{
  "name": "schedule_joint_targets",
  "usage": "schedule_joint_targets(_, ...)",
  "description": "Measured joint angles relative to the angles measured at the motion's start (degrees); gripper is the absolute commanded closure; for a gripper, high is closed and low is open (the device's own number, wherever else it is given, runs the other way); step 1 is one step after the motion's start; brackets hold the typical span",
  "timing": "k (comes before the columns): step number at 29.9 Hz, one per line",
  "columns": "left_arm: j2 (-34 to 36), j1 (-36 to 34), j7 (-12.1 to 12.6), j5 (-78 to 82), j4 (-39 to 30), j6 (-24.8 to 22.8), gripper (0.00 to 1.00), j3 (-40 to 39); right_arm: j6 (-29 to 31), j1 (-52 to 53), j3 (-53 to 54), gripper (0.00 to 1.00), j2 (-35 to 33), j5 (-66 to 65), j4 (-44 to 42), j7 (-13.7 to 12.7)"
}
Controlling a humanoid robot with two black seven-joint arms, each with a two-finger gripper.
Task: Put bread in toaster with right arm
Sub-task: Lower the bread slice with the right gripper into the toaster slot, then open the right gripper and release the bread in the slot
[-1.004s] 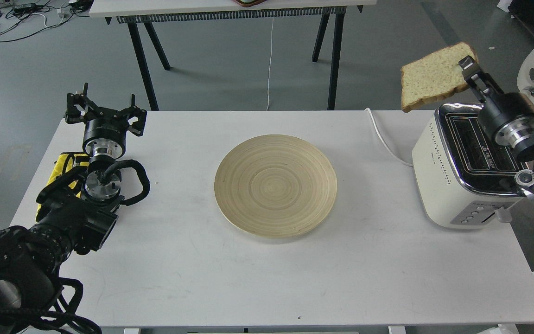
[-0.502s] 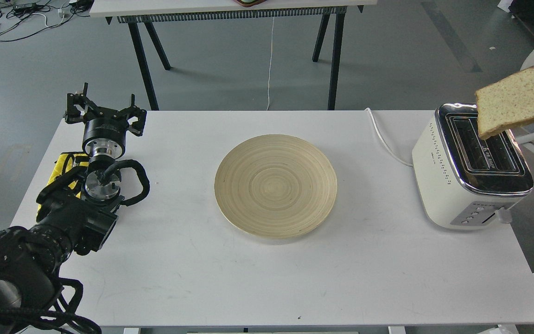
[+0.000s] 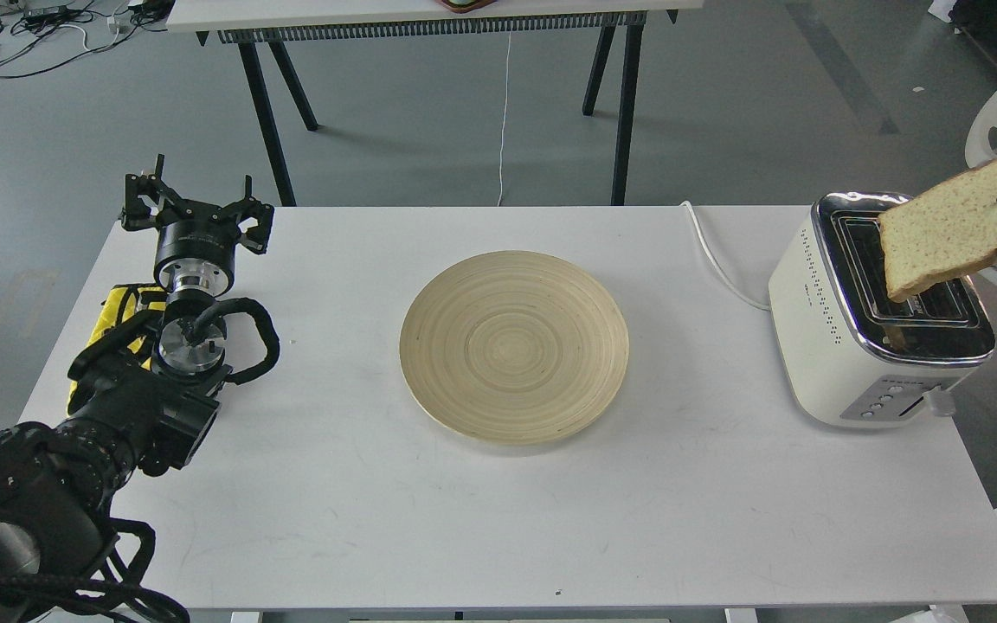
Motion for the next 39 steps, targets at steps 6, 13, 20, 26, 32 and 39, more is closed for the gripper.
schedule_joint_targets(6,0.0,0.0,0.0,0.0,0.0,0.0,0.00,0.0,0.0,-0.1,-0.2,0.97,0.8,-0.6,-0.7,0.0)
schedule_joint_targets(13,0.0,0.0,0.0,0.0,0.0,0.0,0.00,0.0,0.0,0.1,-1.9,0.97,3.8,-0.7,-3.1,-0.1)
schedule_joint_targets(20,0.0,0.0,0.0,0.0,0.0,0.0,0.00,0.0,0.0,0.2,-2.2,0.96,8.2,-2.1,-7.1,-0.2)
schedule_joint_targets(26,0.0,0.0,0.0,0.0,0.0,0.0,0.00,0.0,0.0,0.1,-2.4,0.64,12.4,-2.4,-9.9,-0.2)
schedule_joint_targets(32,0.0,0.0,0.0,0.0,0.0,0.0,0.00,0.0,0.0,0.3,-4.5,0.01,15.0,-2.3,-10.1,-0.2)
schedule_joint_targets(39,0.0,0.0,0.0,0.0,0.0,0.0,0.00,0.0,0.0,1.9,-2.8,0.01,15.6,-1.4,-8.4,-0.2)
